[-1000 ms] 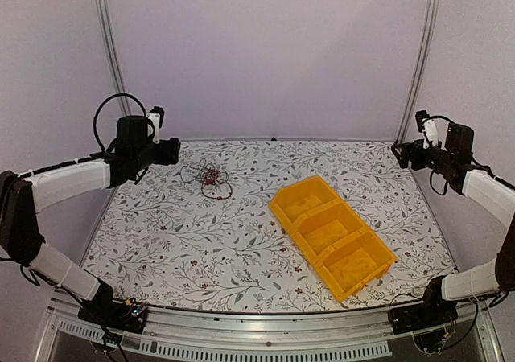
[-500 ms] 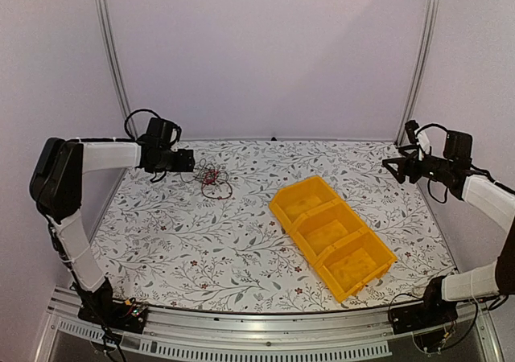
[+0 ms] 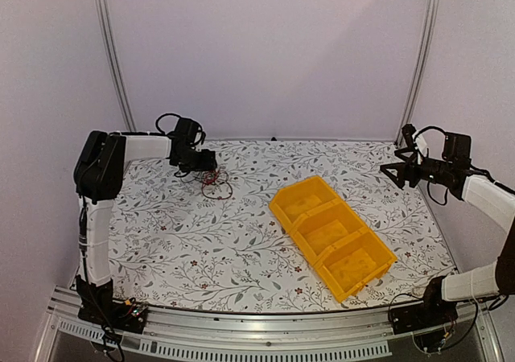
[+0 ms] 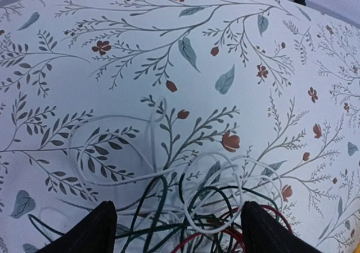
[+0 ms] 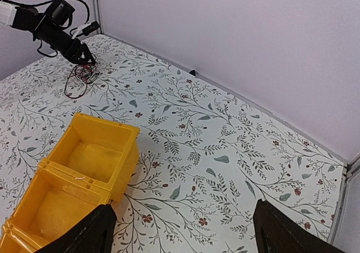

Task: Untangle the cables

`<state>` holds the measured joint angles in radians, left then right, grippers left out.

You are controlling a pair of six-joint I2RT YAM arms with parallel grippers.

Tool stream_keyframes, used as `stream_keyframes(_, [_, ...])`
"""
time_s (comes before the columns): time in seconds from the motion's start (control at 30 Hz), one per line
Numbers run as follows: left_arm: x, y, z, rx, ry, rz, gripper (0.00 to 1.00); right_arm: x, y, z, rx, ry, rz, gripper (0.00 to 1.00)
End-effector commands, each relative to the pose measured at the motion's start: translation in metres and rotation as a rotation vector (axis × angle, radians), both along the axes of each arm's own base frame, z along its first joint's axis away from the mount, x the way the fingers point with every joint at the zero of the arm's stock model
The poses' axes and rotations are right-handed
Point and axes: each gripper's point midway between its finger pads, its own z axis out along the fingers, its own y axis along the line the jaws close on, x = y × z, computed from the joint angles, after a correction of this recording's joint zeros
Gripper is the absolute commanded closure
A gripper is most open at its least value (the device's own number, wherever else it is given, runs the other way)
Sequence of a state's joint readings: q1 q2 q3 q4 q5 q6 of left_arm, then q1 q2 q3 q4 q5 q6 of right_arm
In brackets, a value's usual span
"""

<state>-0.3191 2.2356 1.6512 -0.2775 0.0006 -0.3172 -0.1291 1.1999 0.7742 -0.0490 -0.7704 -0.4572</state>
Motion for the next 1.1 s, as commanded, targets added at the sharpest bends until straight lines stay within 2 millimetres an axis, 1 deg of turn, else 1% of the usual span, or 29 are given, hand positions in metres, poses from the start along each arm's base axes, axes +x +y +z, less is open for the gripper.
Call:
stream_keyframes(0.0, [-0.027, -0.035, -0.014, -0.026, 0.091, -0.142, 0.27, -0.003, 0.006, -0.006, -0.002, 0.019, 0.042, 0.12])
stream_keyframes(0.07, [-0.047, -0.048, -0.018, -0.047, 0.136, -0.221, 0.43, -0.003, 0.007, -0.008, -0.001, 0.026, 0.048, 0.13])
stream_keyframes(0.1, [-0.057, -0.050, -0.020, -0.051, 0.163, -0.238, 0.47, -0.003, 0.007, -0.009, -0.001, 0.029, 0.051, 0.13])
stream_keyframes(0.13, [-0.074, -0.049, -0.028, -0.045, 0.203, -0.247, 0.49, -0.004, 0.008, -0.010, 0.001, 0.032, 0.056, 0.13])
stream_keyframes(0.23, [-0.115, -0.048, -0.027, -0.038, 0.230, -0.279, 0.52, -0.004, 0.010, -0.014, 0.007, 0.050, 0.073, 0.15])
stream_keyframes(0.3, [-0.140, -0.051, -0.021, -0.052, 0.237, -0.295, 0.53, -0.004, 0.012, -0.016, 0.009, 0.062, 0.085, 0.16])
stream_keyframes(0.43, [-0.192, -0.064, -0.014, -0.103, 0.280, -0.346, 0.55, -0.004, 0.021, -0.024, 0.017, 0.101, 0.120, 0.21])
stream_keyframes(0.5, [-0.212, -0.075, 0.000, -0.139, 0.267, -0.371, 0.55, -0.006, 0.029, -0.027, 0.016, 0.113, 0.147, 0.23])
stream_keyframes(0.57, [-0.225, -0.084, 0.014, -0.172, 0.253, -0.398, 0.54, -0.009, 0.041, -0.026, 0.011, 0.110, 0.178, 0.24])
stream_keyframes(0.6, [-0.227, -0.086, 0.025, -0.180, 0.239, -0.403, 0.52, -0.010, 0.048, -0.025, 0.007, 0.106, 0.196, 0.24])
stream_keyframes(0.63, [-0.224, -0.081, 0.035, -0.160, 0.226, -0.388, 0.49, -0.013, 0.059, -0.022, 0.000, 0.099, 0.222, 0.24])
stream_keyframes(0.67, [-0.215, -0.076, 0.049, -0.123, 0.186, -0.370, 0.44, -0.016, 0.071, -0.017, -0.003, 0.089, 0.245, 0.24])
stream_keyframes(0.7, [-0.205, -0.069, 0.064, -0.074, 0.139, -0.348, 0.40, -0.020, 0.084, -0.012, -0.006, 0.084, 0.278, 0.25])
stream_keyframes(0.73, [-0.189, -0.064, 0.087, -0.029, 0.066, -0.321, 0.34, -0.023, 0.096, -0.006, -0.005, 0.082, 0.306, 0.25])
stream_keyframes(0.77, [-0.177, -0.056, 0.104, 0.012, 0.009, -0.291, 0.31, -0.028, 0.110, 0.000, -0.014, 0.075, 0.341, 0.26])
stream_keyframes(0.8, [-0.164, -0.046, 0.117, 0.051, -0.041, -0.252, 0.28, -0.033, 0.124, 0.003, -0.031, 0.068, 0.372, 0.26])
stream_keyframes(0.83, [-0.153, -0.039, 0.128, 0.075, -0.083, -0.216, 0.26, -0.039, 0.139, 0.006, -0.055, 0.058, 0.404, 0.26])
stream_keyframes(0.9, [-0.131, -0.030, 0.144, 0.066, -0.150, -0.167, 0.26, -0.052, 0.169, 0.009, -0.119, 0.038, 0.475, 0.27])
stream_keyframes(0.93, [-0.122, -0.028, 0.148, 0.049, -0.178, -0.153, 0.26, -0.058, 0.184, 0.015, -0.152, 0.015, 0.505, 0.28])
stream_keyframes(1.0, [-0.108, -0.028, 0.151, 0.019, -0.221, -0.145, 0.29, -0.071, 0.209, 0.016, -0.182, 0.011, 0.572, 0.31])
stream_keyframes(1.07, [-0.100, -0.030, 0.150, -0.004, -0.259, -0.166, 0.31, -0.084, 0.233, 0.018, -0.191, 0.015, 0.631, 0.35])
